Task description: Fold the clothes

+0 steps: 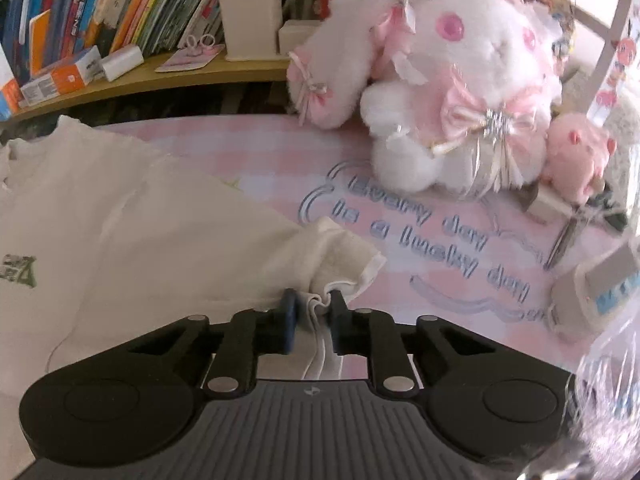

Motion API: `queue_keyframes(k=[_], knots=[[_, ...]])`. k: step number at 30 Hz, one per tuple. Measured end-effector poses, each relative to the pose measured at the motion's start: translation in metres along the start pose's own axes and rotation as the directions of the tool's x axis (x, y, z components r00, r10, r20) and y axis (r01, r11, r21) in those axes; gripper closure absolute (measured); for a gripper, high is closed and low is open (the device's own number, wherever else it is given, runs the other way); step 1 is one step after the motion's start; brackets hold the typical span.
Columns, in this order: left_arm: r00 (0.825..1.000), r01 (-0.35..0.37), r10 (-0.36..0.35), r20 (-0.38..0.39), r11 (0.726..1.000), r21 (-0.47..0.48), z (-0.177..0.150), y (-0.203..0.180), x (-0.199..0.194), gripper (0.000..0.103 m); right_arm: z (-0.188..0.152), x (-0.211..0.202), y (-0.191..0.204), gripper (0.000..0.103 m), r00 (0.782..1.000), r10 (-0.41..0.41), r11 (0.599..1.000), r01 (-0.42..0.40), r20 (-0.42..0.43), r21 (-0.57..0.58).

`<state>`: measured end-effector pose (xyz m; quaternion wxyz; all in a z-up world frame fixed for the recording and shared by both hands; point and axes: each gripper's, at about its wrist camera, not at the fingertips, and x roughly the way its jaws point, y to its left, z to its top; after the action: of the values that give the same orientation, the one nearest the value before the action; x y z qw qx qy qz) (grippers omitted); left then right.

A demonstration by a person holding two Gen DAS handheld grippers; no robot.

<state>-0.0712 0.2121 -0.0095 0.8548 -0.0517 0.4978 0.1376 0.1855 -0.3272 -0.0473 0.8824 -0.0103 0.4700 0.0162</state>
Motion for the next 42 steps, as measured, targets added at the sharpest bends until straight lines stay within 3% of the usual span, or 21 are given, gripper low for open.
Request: queue_keyframes(k=[4,10,12,14,16,21,26,27,28,31,35,42], knots=[[1.0,-0.002,0.002,0.008,1.0,-0.009,-0.003,0.002,-0.005,0.086,0.015,0.013,-0.005,0.089,0.998,-0.06,0.998,0.06,0.03,0.013],[1.0,0.004,-0.004,0.03,1.0,-0.002,-0.009,-0.004,-0.016,0.086,0.037,0.028,-0.026,0.087,0.997,-0.066,0.992,0.061,0.041,0.109],[1.0,0.013,-0.013,0.029,1.0,0.001,-0.01,-0.004,-0.016,0.086,0.038,0.03,-0.027,0.081,0.996,-0.078,0.991,0.072,0.046,0.116],[0.999,0.022,-0.023,0.024,1.0,0.008,-0.009,-0.005,-0.015,0.086,0.036,0.027,-0.028,0.068,0.995,-0.084,0.99,0.078,0.045,0.119],[0.999,0.03,-0.03,0.021,0.999,0.015,-0.007,-0.006,-0.011,0.086,0.028,0.014,-0.029,0.066,0.996,-0.051,0.988,0.04,0.068,0.146],[0.997,0.065,-0.065,0.027,0.997,0.029,0.003,-0.006,0.0,0.086,-0.008,-0.042,-0.019,0.056,0.985,0.075,0.983,-0.099,0.152,0.153],[0.992,0.103,-0.107,0.068,0.993,0.066,0.015,-0.008,0.009,0.085,-0.062,-0.1,0.012,0.045,0.969,0.178,0.972,-0.2,0.172,0.121],[0.99,0.111,-0.117,0.079,0.991,0.075,0.017,-0.01,0.011,0.081,-0.075,-0.111,0.021,0.044,0.967,0.187,0.971,-0.209,0.174,0.117],[0.987,0.122,-0.13,0.09,0.989,0.084,0.019,-0.01,0.013,0.07,-0.085,-0.12,0.029,0.042,0.967,0.189,0.971,-0.211,0.173,0.116],[0.977,0.158,-0.172,0.124,0.98,0.118,0.023,-0.011,0.017,0.055,-0.123,-0.148,0.06,0.038,0.973,0.168,0.977,-0.185,0.155,0.102],[0.962,0.212,-0.234,0.142,0.965,0.153,0.028,-0.006,0.02,0.052,-0.165,-0.171,0.09,0.038,0.985,0.128,0.984,-0.141,0.118,0.111],[0.95,0.267,-0.291,0.114,0.945,0.188,0.028,0.017,0.033,0.052,-0.217,-0.198,0.123,0.038,0.996,0.062,0.983,-0.071,0.059,0.172]])
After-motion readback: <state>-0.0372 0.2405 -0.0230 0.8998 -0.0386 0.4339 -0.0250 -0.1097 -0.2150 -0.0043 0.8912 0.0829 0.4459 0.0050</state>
